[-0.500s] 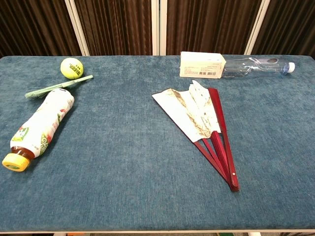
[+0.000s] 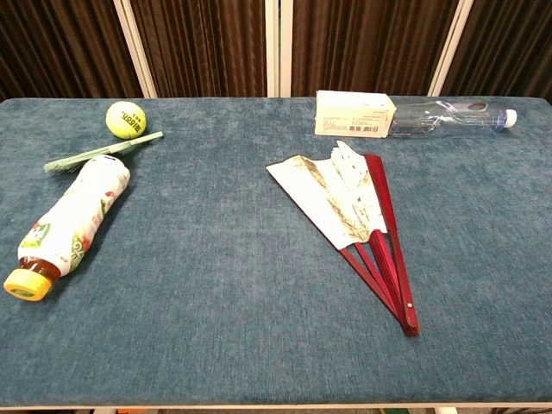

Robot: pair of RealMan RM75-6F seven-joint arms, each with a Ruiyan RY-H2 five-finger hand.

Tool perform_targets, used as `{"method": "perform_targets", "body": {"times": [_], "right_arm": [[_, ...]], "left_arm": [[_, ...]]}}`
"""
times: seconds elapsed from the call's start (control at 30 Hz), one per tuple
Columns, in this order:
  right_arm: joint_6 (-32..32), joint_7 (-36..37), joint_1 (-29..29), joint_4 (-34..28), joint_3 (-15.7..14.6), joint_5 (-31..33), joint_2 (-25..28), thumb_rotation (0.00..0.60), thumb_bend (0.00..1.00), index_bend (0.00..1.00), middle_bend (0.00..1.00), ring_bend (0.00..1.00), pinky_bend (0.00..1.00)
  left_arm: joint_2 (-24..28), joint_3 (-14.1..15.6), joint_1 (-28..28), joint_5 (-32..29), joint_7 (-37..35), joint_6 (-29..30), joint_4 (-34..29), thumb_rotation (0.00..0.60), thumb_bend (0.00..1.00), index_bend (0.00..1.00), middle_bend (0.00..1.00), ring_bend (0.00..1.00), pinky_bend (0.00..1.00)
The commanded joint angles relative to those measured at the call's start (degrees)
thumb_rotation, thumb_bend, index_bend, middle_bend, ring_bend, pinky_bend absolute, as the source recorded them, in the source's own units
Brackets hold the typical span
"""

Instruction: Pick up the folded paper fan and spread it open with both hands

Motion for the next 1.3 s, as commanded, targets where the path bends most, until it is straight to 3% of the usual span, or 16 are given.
{"method": "perform_targets", "body": {"times": [0.03,0.17,0.3,0.4,0.63,0.83,1.3], "right_arm": [[0.13,0.22,-0.06,0.00,-0.18,-0.45,-0.23,0.600,0.26,0.00,0.14,0.00,0.00],[-1.34,0.50,1.37,0.70,-0.50,-2.18,-1.87,0.600,0.26,0.02,0.16,0.00,0.00],[-7.93,-0.16,6.40,2.26,-0.61,-4.52,-4.95,0.600,0.23,0.05,0.18,0.00,0.00],[-13.98,-0.99,11.19,4.93,0.23,-4.92,-8.83,0.600,0.13,0.11,0.22,0.00,0.00],[-23.03,0.38,21.29,17.09,3.26,-4.30,-23.10,0.600,0.04,0.27,0.28,0.00,0.00],[-23.84,1.65,25.98,29.36,4.08,-4.37,-33.99,0.600,0.03,0.33,0.29,0.00,0.00],[-19.09,10.67,29.66,56.70,0.82,-6.05,-52.02,0.600,0.03,0.37,0.31,0.00,0.00]], "left_arm": [[0.12,0.25,0.20,0.13,-0.08,-0.45,-0.17,0.600,0.02,0.18,0.15,0.10,0.11],[0.87,0.51,0.17,-0.33,-0.61,-1.51,-1.18,0.600,0.02,0.18,0.15,0.10,0.11],[1.01,0.63,0.02,-0.34,-1.00,-2.13,-1.64,0.600,0.02,0.18,0.15,0.10,0.11],[1.19,0.78,0.12,-0.25,-1.07,-2.16,-1.90,0.600,0.02,0.18,0.15,0.10,0.11],[1.65,1.06,0.50,-0.51,-1.57,-2.32,-2.94,0.600,0.02,0.18,0.15,0.10,0.11],[2.01,1.34,0.90,-1.43,-1.75,-2.90,-3.28,0.600,0.02,0.18,0.15,0.10,0.11],[3.43,2.03,0.79,-2.25,-4.84,-5.60,-4.74,0.600,0.02,0.18,0.15,0.10,0.11]]}}
